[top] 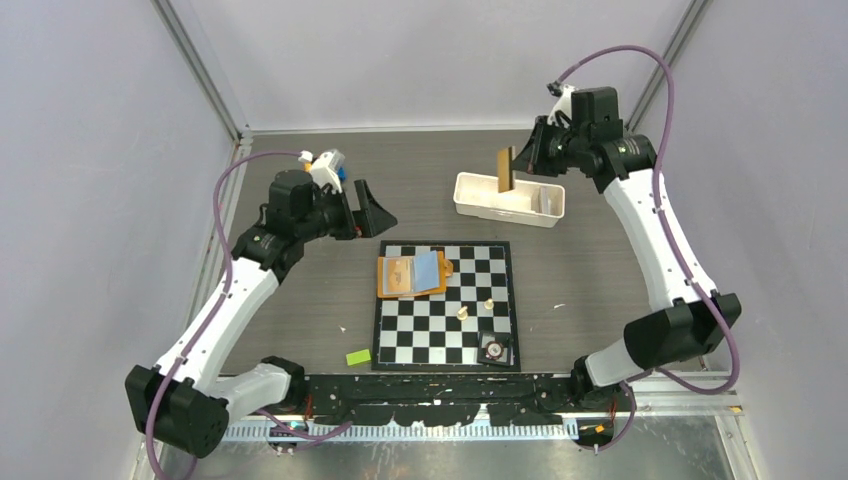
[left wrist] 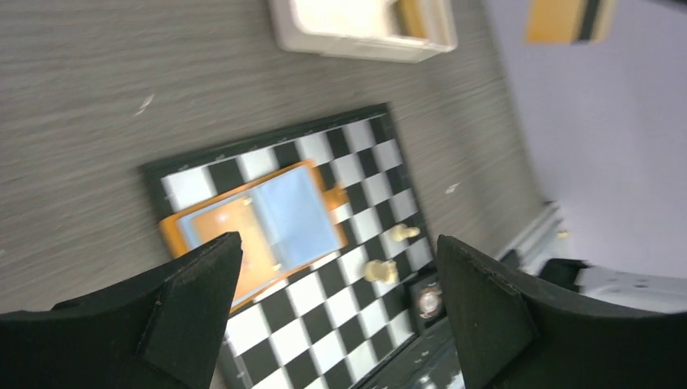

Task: Put the credit cards into the card holder
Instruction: Pick up the credit card from the storage box, then insert the credit card into the card holder.

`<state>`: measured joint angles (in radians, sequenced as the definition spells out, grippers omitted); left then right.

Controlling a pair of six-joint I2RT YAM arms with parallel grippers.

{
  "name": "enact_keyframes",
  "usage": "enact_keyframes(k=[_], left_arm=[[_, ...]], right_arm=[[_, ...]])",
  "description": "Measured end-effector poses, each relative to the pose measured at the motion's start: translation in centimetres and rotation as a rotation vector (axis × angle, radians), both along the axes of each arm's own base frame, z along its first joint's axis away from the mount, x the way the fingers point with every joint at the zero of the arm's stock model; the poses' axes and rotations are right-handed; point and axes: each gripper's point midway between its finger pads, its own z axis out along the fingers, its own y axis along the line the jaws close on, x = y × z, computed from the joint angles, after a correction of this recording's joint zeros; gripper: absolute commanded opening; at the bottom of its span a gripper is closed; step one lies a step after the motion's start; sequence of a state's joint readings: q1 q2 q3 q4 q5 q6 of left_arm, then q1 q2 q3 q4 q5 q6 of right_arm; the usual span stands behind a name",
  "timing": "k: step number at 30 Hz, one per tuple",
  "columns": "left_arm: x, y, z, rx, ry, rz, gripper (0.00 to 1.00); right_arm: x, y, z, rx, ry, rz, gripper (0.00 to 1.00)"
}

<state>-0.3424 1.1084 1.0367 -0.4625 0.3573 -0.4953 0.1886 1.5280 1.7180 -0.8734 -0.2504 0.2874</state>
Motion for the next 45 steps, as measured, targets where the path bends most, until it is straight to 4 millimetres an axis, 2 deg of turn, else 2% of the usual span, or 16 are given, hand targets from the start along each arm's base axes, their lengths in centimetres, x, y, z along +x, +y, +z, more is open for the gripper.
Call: enact_keyframes(k=[3, 7, 11, 16, 22, 27, 32, 36, 38, 42, 43, 45], left_arm=[[-0.3, -2.0, 2.7, -0.148, -0.050, -0.039, 0.92], [-0.7, -4.3, 5.1, -0.297, -0.075, -0.101, 0.90], [-1.1, -6.2, 7.1, -0.399, -0.091, -0.164, 0.84], [-1.3, -8.1, 9.2, -0.509, -0.105, -0.228, 0.78], [-1.5, -9.6, 10.3, -0.580, -0.102, -0.277, 0.61], [-1.5, -10.0, 11.6, -0.632, -0.115, -0.291, 0.42], [-1.5, -10.1, 13.1, -0.680, -0.146, -0.302, 0.34], [-1.6, -10.1, 13.6, -0.697, -0.152, -0.305, 0.07], [-1.7, -10.1, 13.7, -0.703, -0.150, -0.307, 0.00], [-1.8, -10.1, 13.6, -0.705, -0.151, -0.313, 0.00], [-1.8, -10.1, 13.4, -0.699, -0.145, -0.310, 0.00], [-1.4, -9.8, 12.2, -0.670, -0.115, -0.289, 0.00]], right_arm=[[-2.1, 3.4, 1.5, 0.113, -0.039, 0.117, 0.00], [-4.2, 7.5, 4.0, 0.269, -0.091, 0.273, 0.00], [-5.9, 10.2, 6.2, 0.409, -0.134, 0.391, 0.01], [-7.7, 12.4, 8.3, 0.531, -0.164, 0.510, 0.01], [-9.2, 14.0, 9.1, 0.591, -0.169, 0.610, 0.01], [-10.1, 14.5, 9.5, 0.613, -0.171, 0.661, 0.01], [-10.6, 14.8, 9.1, 0.620, -0.157, 0.685, 0.01], [-10.7, 14.8, 8.9, 0.616, -0.148, 0.691, 0.01], [-10.8, 14.8, 8.6, 0.609, -0.144, 0.691, 0.01], [-10.3, 14.6, 7.5, 0.576, -0.126, 0.657, 0.41], [-10.2, 14.5, 7.1, 0.564, -0.115, 0.641, 0.48], [-9.5, 14.1, 5.6, 0.520, -0.085, 0.580, 0.56]])
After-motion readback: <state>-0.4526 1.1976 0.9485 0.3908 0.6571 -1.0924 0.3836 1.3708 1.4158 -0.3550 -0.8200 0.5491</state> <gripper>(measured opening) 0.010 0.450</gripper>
